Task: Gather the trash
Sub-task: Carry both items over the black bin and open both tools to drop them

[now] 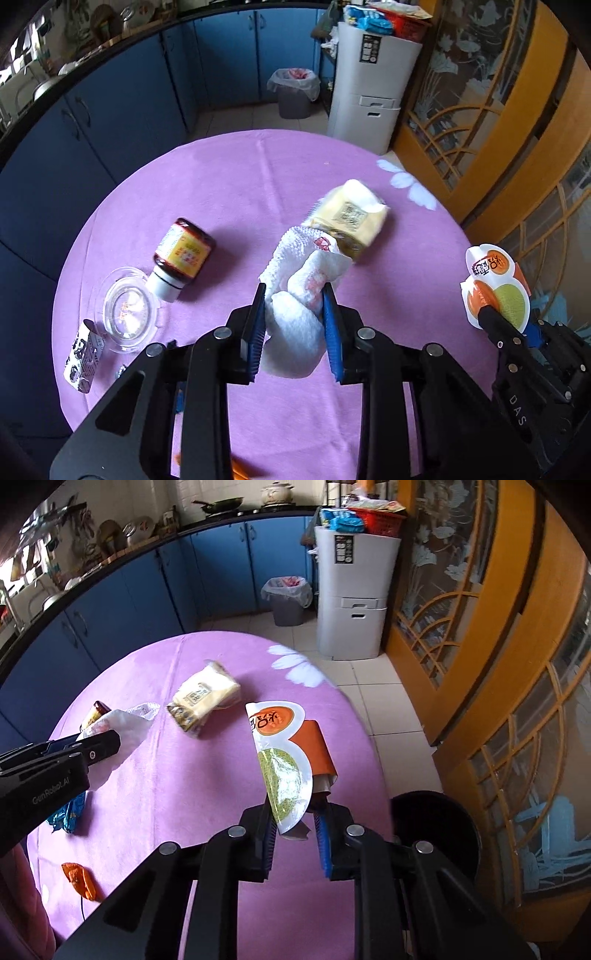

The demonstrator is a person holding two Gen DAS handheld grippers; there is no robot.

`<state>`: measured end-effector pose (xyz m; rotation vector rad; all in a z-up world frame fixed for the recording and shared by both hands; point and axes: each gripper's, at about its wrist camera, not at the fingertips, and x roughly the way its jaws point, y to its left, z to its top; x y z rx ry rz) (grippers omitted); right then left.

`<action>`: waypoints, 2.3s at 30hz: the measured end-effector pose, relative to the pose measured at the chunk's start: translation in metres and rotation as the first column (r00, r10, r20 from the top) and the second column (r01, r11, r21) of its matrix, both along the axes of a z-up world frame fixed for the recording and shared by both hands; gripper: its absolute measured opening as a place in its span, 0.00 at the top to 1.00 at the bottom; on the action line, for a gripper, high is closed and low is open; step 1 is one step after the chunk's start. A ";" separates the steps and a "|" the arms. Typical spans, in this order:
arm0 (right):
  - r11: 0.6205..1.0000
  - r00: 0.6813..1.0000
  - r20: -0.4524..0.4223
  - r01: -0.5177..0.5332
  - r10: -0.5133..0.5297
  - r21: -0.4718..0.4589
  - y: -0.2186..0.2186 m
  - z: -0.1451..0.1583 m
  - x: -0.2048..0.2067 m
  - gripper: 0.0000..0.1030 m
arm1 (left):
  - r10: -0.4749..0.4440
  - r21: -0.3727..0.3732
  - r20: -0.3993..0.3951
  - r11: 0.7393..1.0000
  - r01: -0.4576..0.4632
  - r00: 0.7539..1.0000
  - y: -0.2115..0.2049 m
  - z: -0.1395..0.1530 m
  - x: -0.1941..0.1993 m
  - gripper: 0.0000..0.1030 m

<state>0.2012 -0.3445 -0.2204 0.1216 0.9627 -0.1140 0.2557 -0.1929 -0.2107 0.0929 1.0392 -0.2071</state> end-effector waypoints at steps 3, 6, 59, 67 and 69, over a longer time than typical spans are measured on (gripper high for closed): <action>1.000 1.000 0.007 0.028 -0.028 0.004 -0.014 0.002 -0.012 0.82 | -0.025 0.009 0.013 1.000 0.025 1.000 -0.015 0.003 -0.007 0.72; 0.998 0.998 0.011 0.057 -0.057 0.012 -0.028 0.002 -0.023 0.82 | -0.056 0.018 0.019 0.998 0.055 0.998 -0.033 0.004 -0.015 0.72; 0.928 0.937 0.032 0.339 -0.347 0.156 -0.195 -0.036 -0.089 0.07 | -0.389 0.159 0.000 0.910 0.384 0.921 -0.253 -0.015 -0.061 0.71; 0.925 0.942 0.007 0.328 -0.336 0.191 -0.200 -0.046 -0.091 0.07 | -0.403 0.164 -0.011 0.902 0.399 0.915 -0.267 -0.020 -0.064 0.71; 0.924 0.941 0.009 0.331 -0.339 0.190 -0.201 -0.047 -0.093 0.07 | -0.406 0.166 -0.016 0.900 0.403 0.914 -0.270 -0.022 -0.065 0.71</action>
